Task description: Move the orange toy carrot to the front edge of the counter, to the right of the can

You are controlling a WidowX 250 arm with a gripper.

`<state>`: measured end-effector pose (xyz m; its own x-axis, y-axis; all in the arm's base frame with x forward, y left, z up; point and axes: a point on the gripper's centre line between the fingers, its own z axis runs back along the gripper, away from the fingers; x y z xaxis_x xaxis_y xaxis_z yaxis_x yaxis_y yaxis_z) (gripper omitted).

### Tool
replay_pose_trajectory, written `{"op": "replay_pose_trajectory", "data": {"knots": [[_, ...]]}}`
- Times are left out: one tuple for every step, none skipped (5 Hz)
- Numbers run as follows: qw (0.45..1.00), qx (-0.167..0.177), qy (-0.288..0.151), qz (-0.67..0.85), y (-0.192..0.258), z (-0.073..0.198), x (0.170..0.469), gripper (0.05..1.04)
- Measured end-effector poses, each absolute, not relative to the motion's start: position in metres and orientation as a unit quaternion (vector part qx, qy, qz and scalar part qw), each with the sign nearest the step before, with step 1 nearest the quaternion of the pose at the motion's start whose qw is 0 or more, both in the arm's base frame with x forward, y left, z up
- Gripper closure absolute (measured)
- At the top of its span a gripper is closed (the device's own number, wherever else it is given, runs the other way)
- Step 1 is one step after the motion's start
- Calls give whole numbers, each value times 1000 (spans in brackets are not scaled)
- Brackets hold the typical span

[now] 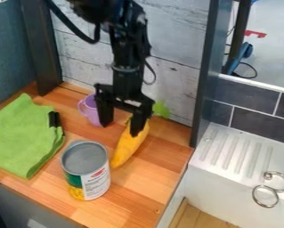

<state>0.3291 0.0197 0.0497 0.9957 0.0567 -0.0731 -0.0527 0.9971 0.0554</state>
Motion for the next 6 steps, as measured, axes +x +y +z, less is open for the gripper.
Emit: {"op": "replay_pose_trajectory", "data": {"knots": [[998,30,41,22,11,32,332,81],[998,28,56,23,9,12,329,81],[998,21,58,26,7,8,330,142],[997,28,65,32,9,8,332,395],[998,-5,48,46,7,22,333,565],[997,-44,7,66,8,49,340,619]]}}
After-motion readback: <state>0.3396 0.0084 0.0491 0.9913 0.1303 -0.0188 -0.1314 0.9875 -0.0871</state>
